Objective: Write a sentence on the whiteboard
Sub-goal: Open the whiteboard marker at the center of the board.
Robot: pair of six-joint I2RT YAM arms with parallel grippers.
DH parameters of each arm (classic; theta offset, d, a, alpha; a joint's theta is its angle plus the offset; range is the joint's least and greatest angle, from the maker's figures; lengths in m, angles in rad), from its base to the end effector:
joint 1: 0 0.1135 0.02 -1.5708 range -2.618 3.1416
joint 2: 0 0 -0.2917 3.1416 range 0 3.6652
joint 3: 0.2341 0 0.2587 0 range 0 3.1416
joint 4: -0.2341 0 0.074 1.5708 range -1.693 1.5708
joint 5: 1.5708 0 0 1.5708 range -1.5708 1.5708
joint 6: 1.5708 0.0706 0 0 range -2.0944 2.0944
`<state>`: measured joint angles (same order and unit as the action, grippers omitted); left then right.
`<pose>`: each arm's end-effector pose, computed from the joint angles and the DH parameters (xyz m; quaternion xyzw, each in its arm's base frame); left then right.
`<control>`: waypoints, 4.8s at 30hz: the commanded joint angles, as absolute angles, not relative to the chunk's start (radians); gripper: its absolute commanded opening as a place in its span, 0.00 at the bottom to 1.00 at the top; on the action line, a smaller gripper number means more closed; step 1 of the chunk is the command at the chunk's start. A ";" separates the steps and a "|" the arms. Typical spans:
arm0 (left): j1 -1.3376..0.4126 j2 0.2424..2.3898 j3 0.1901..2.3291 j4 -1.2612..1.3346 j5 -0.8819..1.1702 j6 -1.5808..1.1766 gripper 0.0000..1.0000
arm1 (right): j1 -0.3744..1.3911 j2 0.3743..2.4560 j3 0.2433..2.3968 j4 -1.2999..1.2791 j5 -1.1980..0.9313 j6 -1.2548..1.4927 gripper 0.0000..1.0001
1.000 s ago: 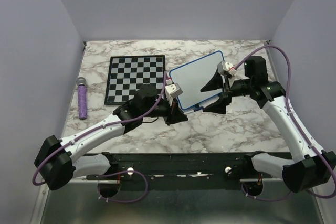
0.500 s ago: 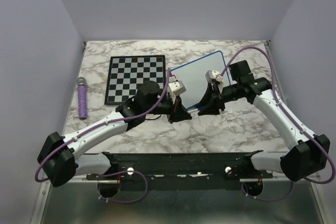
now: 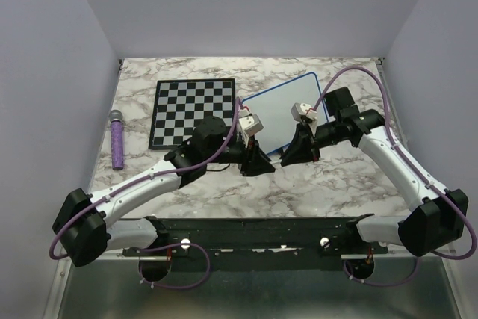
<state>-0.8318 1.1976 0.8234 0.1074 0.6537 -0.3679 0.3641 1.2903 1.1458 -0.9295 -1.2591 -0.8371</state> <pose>0.1671 -0.2472 0.3147 0.3626 0.6878 -0.5351 0.3303 0.2027 0.1491 0.3329 -0.5622 0.5646 0.5083 0.3269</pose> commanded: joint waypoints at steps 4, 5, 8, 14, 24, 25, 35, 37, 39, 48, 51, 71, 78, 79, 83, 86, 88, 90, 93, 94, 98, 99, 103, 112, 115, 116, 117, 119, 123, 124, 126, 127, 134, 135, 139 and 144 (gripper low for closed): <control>-0.827 1.146 0.787 0.229 0.641 -0.408 0.41 | 0.374 1.272 1.170 -0.931 -1.305 -0.827 0.01; -0.825 1.144 0.785 0.230 0.640 -0.410 0.41 | 0.374 1.272 1.172 -0.931 -1.308 -0.824 0.01; -0.822 1.138 0.773 0.239 0.646 -0.414 0.41 | 0.374 1.267 1.175 -0.920 -1.318 -0.808 0.01; -0.808 1.124 0.735 0.290 0.650 -0.448 0.43 | 0.359 1.249 1.169 -0.865 -1.344 -0.744 0.01; -0.804 1.127 0.715 0.363 0.649 -0.494 0.40 | 0.356 1.238 1.127 -0.785 -1.344 -0.677 0.01; -0.801 1.126 0.715 0.367 0.646 -0.500 0.40 | 0.356 1.238 1.126 -0.782 -1.341 -0.670 0.01; -0.795 1.117 0.693 0.417 0.646 -0.529 0.38 | 0.354 1.249 1.126 -0.776 -1.336 -0.666 0.01; -0.793 1.120 0.690 0.426 0.652 -0.535 0.37 | 0.356 1.247 1.126 -0.776 -1.333 -0.667 0.01; -0.795 1.121 0.692 0.429 0.658 -0.537 0.34 | 0.356 1.250 1.126 -0.776 -1.330 -0.667 0.01; -0.793 1.144 0.706 0.416 0.698 -0.529 0.17 | 0.356 1.259 1.129 -0.784 -1.319 -0.676 0.00; -0.793 1.152 0.718 0.397 0.710 -0.519 0.05 | 0.356 1.266 1.131 -0.795 -1.318 -0.686 0.01; -0.793 1.201 0.798 0.288 0.756 -0.454 0.04 | 0.357 1.287 1.149 -0.845 -1.312 -0.733 0.01; -0.793 1.167 0.762 0.325 0.716 -0.469 0.00 | 0.354 1.278 1.172 -0.834 -1.298 -0.704 0.56; -0.789 1.155 0.749 0.312 0.703 -0.459 0.00 | 0.350 1.269 1.190 -0.842 -1.284 -0.697 0.79; -0.776 1.108 0.689 0.200 0.576 -0.414 0.00 | 0.232 1.243 1.319 -0.836 -1.230 -0.628 1.00; -0.778 1.046 0.644 0.118 0.471 -0.396 0.00 | 0.103 1.235 1.368 -0.754 -1.177 -0.533 1.00; -0.778 0.988 0.618 0.086 0.341 -0.403 0.00 | 0.043 1.206 1.335 -0.581 -1.103 -0.400 1.00; -0.779 0.950 0.603 0.078 0.217 -0.416 0.00 | 0.035 1.180 1.217 -0.430 -0.898 -0.287 1.00; -0.778 0.879 0.557 0.104 0.102 -0.436 0.00 | 0.028 1.187 1.085 -0.235 -0.764 -0.203 1.00; -0.778 0.846 0.523 0.121 0.053 -0.437 0.00 | 0.022 1.209 1.081 -0.226 -0.767 -0.190 1.00; -0.776 0.793 0.460 0.198 -0.023 -0.465 0.00 | -0.031 1.339 1.106 -0.225 -0.838 -0.204 1.00; -0.776 0.790 0.453 0.210 -0.029 -0.468 0.00 | -0.053 1.383 1.115 -0.224 -0.845 -0.209 1.00; -0.770 0.792 0.419 0.245 -0.061 -0.489 0.00 | -0.113 1.483 1.186 -0.229 -0.887 -0.230 1.00; -0.744 0.810 0.412 0.340 0.139 -0.459 0.00 | -0.083 1.516 1.294 -0.842 -1.257 -0.841 0.94; -0.744 0.873 0.521 0.234 0.301 -0.364 0.00 | 0.015 1.499 1.355 -1.371 -1.285 -1.597 0.94; -0.747 0.918 0.547 0.201 0.331 -0.342 0.00 | 0.038 1.488 1.348 -1.429 -1.290 -1.806 0.94; -0.749 0.937 0.569 0.181 0.360 -0.325 0.00 | 0.084 1.464 1.338 -1.446 -1.295 -1.816 0.94; -0.753 0.974 0.620 0.140 0.417 -0.276 0.00 | 0.133 1.436 1.325 -1.434 -1.279 -1.790 0.93; -0.768 1.011 0.678 0.084 0.483 -0.221 0.00 | 0.260 1.341 1.258 -1.196 -1.237 -1.499 0.92; -0.772 1.022 0.687 0.068 0.494 -0.215 0.00 | 0.279 1.303 1.226 -1.081 -1.223 -1.432 0.91; -0.785 1.049 0.712 0.057 0.512 -0.206 0.00 | 0.314 1.276 1.207 -1.007 -1.201 -1.301 0.91; -0.787 1.058 0.721 0.057 0.521 -0.204 0.00 | 0.325 1.273 1.204 -0.965 -1.195 -1.267 0.91; -0.808 1.101 0.745 0.083 0.548 -0.210 0.00 | 0.420 1.331 1.209 -0.979 -1.114 -1.200 0.71; -0.810 1.100 0.746 0.086 0.549 -0.216 0.00 | 0.440 1.345 1.212 -0.982 -1.095 -1.198 0.68; -0.810 1.100 0.739 0.110 0.561 -0.222 0.00 | 0.468 1.370 1.209 -0.974 -1.063 -1.177 0.58; -0.810 1.088 0.719 0.123 0.560 -0.232 0.00 | 0.482 1.379 1.203 -0.962 -1.026 -1.154 0.47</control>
<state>-0.8055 1.1000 0.7124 0.0864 0.5289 -0.2317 0.4690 1.3708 1.2171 -0.9859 -1.0779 -1.1854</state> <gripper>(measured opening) 0.173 0.530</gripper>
